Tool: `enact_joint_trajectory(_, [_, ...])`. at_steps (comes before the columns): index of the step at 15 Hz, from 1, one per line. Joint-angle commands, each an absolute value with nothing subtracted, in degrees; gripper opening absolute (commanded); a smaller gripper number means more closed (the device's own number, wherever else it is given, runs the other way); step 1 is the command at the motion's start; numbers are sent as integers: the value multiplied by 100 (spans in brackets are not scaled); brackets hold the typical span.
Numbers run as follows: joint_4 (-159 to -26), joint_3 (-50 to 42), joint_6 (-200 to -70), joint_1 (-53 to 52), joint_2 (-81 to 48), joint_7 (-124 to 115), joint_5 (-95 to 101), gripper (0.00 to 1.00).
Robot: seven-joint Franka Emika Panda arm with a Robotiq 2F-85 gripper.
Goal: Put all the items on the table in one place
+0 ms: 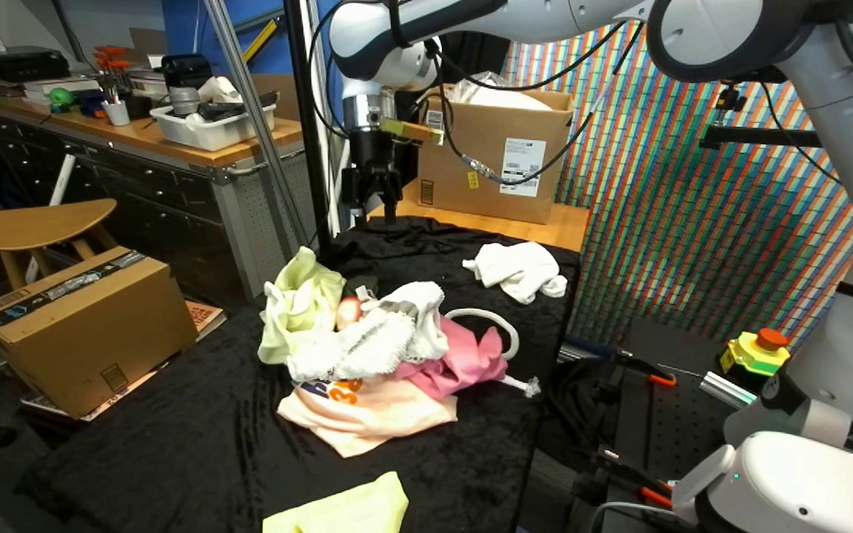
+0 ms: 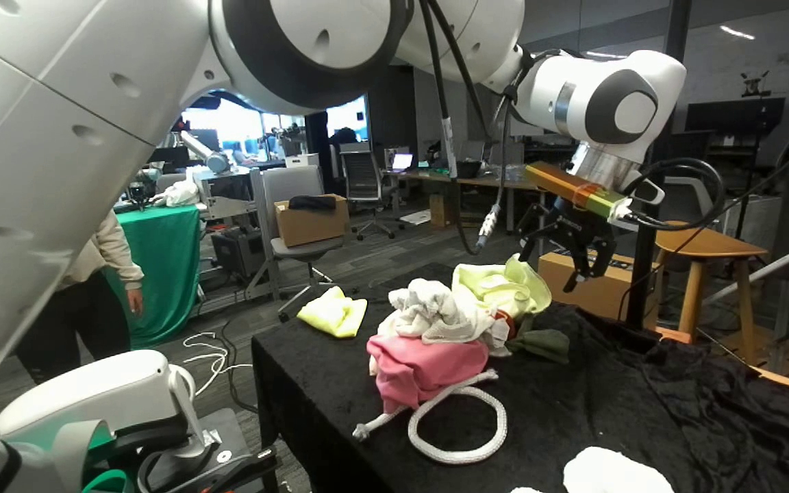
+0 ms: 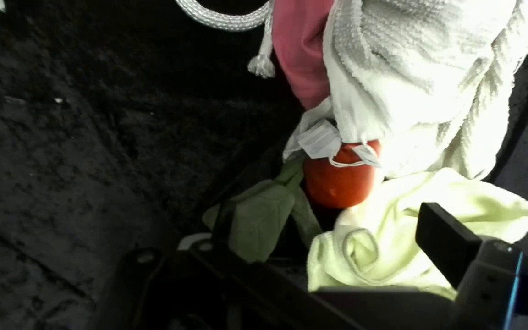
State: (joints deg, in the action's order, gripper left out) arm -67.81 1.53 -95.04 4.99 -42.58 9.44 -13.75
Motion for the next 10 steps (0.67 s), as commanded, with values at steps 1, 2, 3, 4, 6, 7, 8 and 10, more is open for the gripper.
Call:
enact_joint_trajectory(1, [-7044, 49, -9735, 613, -4247, 489, -1392, 100])
enact_joint_trajectory(2, [-7130, 16, -9798, 643, -4252, 393, -1392, 100])
enact_joint_trajectory(3, [-7291, -39, -9870, 658, -4196, 266, -1370, 100])
enact_joint_trajectory(4, [-7409, -91, -10013, 663, -4199, 132, -1357, 100])
enact_joint_trajectory(6, [-7777, -201, -10297, 684, -4071, -141, -1355, 100])
enact_joint_trajectory(7, [-7980, -250, -10431, 702, -3994, -237, -1352, 100])
enact_joint_trajectory(8, [-8113, -303, -10599, 691, -3993, -350, -1330, 100])
enact_joint_trajectory(10, [-8535, -441, -10898, 685, -3820, -527, -1248, 100])
